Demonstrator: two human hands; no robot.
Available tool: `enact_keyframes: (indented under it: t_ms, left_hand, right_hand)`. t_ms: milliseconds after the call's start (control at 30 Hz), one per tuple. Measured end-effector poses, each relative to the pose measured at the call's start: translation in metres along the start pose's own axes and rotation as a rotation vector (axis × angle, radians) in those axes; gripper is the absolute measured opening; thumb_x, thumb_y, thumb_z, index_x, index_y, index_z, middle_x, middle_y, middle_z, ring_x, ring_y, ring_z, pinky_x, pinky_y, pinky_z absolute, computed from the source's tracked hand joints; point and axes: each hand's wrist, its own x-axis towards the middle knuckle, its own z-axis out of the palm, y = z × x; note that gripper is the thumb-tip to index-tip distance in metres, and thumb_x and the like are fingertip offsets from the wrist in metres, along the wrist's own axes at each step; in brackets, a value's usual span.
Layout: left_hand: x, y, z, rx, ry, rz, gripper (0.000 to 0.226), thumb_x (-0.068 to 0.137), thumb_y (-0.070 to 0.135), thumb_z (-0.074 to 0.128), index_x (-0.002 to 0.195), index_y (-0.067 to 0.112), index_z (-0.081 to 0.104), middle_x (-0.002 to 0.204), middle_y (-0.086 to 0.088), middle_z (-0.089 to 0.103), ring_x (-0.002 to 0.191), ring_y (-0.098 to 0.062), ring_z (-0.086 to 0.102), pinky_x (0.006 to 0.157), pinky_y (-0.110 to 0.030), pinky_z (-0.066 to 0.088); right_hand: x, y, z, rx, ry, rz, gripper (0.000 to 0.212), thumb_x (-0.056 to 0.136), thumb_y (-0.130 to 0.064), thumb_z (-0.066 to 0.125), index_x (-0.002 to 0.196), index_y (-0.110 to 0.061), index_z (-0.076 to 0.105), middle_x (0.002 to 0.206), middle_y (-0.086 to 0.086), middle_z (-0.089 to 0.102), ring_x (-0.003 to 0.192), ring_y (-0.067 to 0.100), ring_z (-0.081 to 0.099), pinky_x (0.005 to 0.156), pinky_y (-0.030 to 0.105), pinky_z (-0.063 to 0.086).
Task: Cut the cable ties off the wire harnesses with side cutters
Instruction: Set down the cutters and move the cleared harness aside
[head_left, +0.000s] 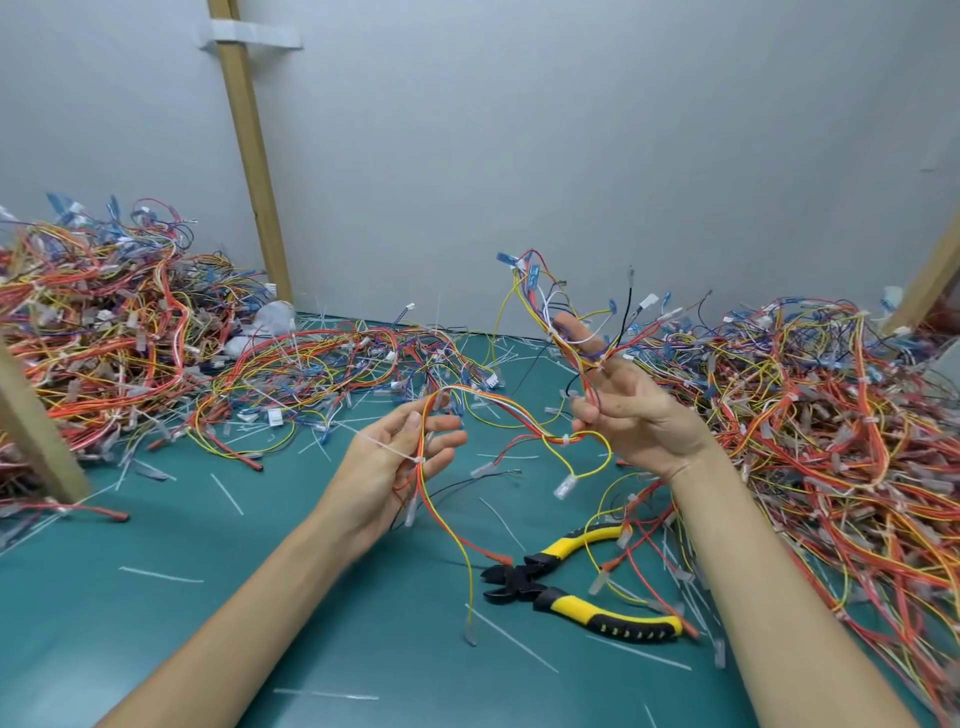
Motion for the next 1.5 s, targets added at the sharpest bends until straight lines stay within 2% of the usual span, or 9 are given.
enact_keyframes:
  t_ms: [200, 300, 433, 800, 933, 1033, 1200, 1400, 1500]
  left_hand:
    - [0.002, -0.002, -0.002, 0.011, 0.004, -0.005, 0.023, 0.100, 0.013, 0.043, 0.112, 0.010, 0.062, 0.091, -0.004, 0.075, 0.080, -0.011, 0.073, 0.060, -0.015, 0.056]
    - [0.002, -0.002, -0.003, 0.009, 0.000, 0.001, 0.024, 0.099, 0.013, 0.043, 0.111, 0.010, 0.064, 0.091, -0.003, 0.075, 0.082, -0.011, 0.073, 0.062, -0.015, 0.056]
    - [0.003, -0.003, -0.004, 0.005, -0.001, -0.005, 0.024, 0.099, 0.013, 0.043, 0.111, 0.009, 0.064, 0.092, -0.005, 0.075, 0.081, -0.012, 0.073, 0.061, -0.015, 0.056]
    - [0.002, -0.006, -0.004, 0.026, -0.008, -0.004, 0.023, 0.098, 0.016, 0.046, 0.110, 0.011, 0.065, 0.092, -0.005, 0.075, 0.081, -0.013, 0.073, 0.060, -0.016, 0.056]
    - [0.002, -0.008, -0.005, 0.044, -0.014, -0.007, 0.023, 0.094, 0.020, 0.050, 0.109, 0.015, 0.067, 0.093, -0.005, 0.075, 0.083, -0.013, 0.073, 0.060, -0.016, 0.056]
    - [0.001, -0.010, -0.004, 0.063, -0.027, 0.001, 0.024, 0.093, 0.021, 0.050, 0.110, 0.013, 0.065, 0.092, -0.005, 0.075, 0.083, -0.015, 0.073, 0.061, -0.017, 0.056]
    - [-0.006, -0.010, 0.003, 0.210, -0.040, 0.040, 0.023, 0.100, 0.017, 0.044, 0.113, 0.012, 0.062, 0.092, -0.007, 0.074, 0.084, -0.021, 0.073, 0.064, -0.022, 0.057]
    - [-0.016, -0.012, 0.015, 0.519, -0.097, 0.124, 0.022, 0.099, 0.015, 0.048, 0.110, 0.015, 0.068, 0.094, -0.004, 0.075, 0.079, -0.021, 0.073, 0.066, -0.027, 0.057]
    - [-0.019, -0.014, 0.018, 0.561, -0.128, 0.144, 0.021, 0.096, 0.020, 0.051, 0.105, 0.017, 0.070, 0.093, -0.003, 0.075, 0.075, -0.022, 0.073, 0.063, -0.024, 0.056]
  right_hand:
    - [-0.001, 0.004, -0.002, 0.048, -0.025, 0.004, 0.076, 0.075, -0.001, 0.076, 0.143, -0.019, 0.046, 0.137, -0.002, 0.053, 0.068, 0.014, 0.056, 0.075, 0.030, 0.055]
    - [-0.001, 0.005, -0.001, 0.026, -0.014, 0.013, 0.070, 0.082, 0.011, 0.054, 0.144, -0.019, 0.045, 0.132, 0.003, 0.050, 0.068, 0.015, 0.055, 0.075, 0.030, 0.055]
    - [0.000, 0.006, -0.004, 0.078, -0.028, 0.006, 0.080, 0.073, -0.002, 0.079, 0.145, -0.019, 0.047, 0.119, 0.008, 0.047, 0.069, 0.016, 0.054, 0.075, 0.032, 0.054]
    - [0.000, 0.005, -0.004, 0.099, -0.033, -0.008, 0.079, 0.075, -0.001, 0.077, 0.146, -0.018, 0.045, 0.115, 0.004, 0.055, 0.069, 0.016, 0.053, 0.074, 0.032, 0.054]
    - [0.000, 0.004, -0.002, 0.093, -0.006, -0.018, 0.073, 0.076, 0.004, 0.072, 0.142, -0.017, 0.048, 0.129, 0.000, 0.055, 0.067, 0.015, 0.051, 0.072, 0.031, 0.053]
    - [0.003, 0.004, 0.000, 0.095, 0.098, -0.067, 0.075, 0.066, -0.006, 0.084, 0.134, -0.017, 0.054, 0.127, -0.003, 0.058, 0.065, 0.013, 0.050, 0.067, 0.027, 0.052]
    - [0.012, -0.009, 0.004, 0.108, 0.370, -0.171, 0.060, 0.078, 0.007, 0.049, 0.133, -0.020, 0.052, 0.101, -0.005, 0.062, 0.064, 0.010, 0.053, 0.061, 0.020, 0.050]
    - [0.022, -0.038, 0.001, 0.254, 0.675, -0.199, 0.031, 0.089, 0.011, 0.043, 0.096, -0.016, 0.057, 0.076, -0.003, 0.055, 0.062, 0.008, 0.053, 0.053, 0.014, 0.047]
    - [0.025, -0.062, -0.005, 0.236, 0.762, -0.176, 0.033, 0.096, 0.014, 0.034, 0.090, -0.013, 0.053, 0.076, 0.000, 0.050, 0.066, 0.009, 0.048, 0.050, 0.015, 0.046]
